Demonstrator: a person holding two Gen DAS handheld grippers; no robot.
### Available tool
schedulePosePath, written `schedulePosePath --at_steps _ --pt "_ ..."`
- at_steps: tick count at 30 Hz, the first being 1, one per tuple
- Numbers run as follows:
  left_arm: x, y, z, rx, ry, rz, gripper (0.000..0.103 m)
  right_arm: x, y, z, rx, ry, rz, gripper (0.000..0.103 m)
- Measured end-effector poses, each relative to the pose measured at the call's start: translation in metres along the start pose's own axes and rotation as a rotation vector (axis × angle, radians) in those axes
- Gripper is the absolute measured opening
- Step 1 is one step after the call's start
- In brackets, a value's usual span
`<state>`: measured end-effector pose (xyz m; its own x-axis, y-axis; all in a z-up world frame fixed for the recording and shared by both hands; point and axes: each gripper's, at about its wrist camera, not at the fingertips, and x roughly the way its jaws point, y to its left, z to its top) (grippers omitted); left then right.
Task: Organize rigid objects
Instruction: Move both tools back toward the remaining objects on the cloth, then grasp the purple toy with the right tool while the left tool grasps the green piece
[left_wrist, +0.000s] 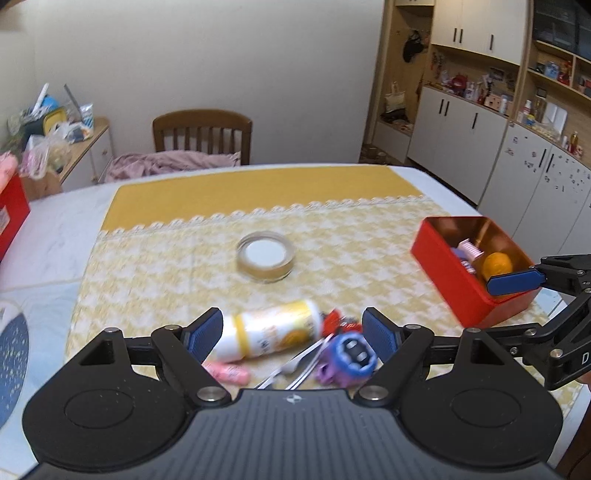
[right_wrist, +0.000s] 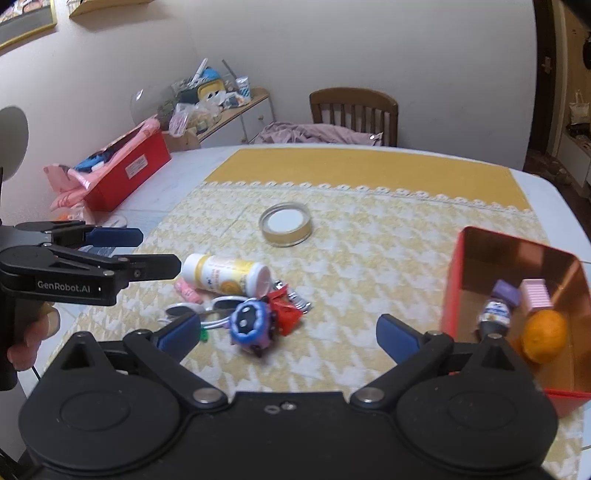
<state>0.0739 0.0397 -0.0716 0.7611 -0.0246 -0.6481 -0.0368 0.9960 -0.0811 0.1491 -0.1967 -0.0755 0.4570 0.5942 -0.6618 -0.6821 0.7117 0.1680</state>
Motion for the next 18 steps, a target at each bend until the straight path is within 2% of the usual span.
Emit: schedulePosePath --at_steps 7,11,18 --pt "0.009 0.026 -0.03 0.019 0.05 0.007 0.083 0.026 0.024 -0.006 -0.073 0.048 -0.014 0.099" --pt "0.018 0.029 -0.048 0.063 0.085 -0.006 0.083 0.039 0.031 -0.007 -0.097 0.079 -0.024 0.097" --pt "0.038 0.021 -0.068 0.126 0.138 -0.009 0.083 0.059 0.036 -0.005 -0.119 0.122 -0.036 0.086"
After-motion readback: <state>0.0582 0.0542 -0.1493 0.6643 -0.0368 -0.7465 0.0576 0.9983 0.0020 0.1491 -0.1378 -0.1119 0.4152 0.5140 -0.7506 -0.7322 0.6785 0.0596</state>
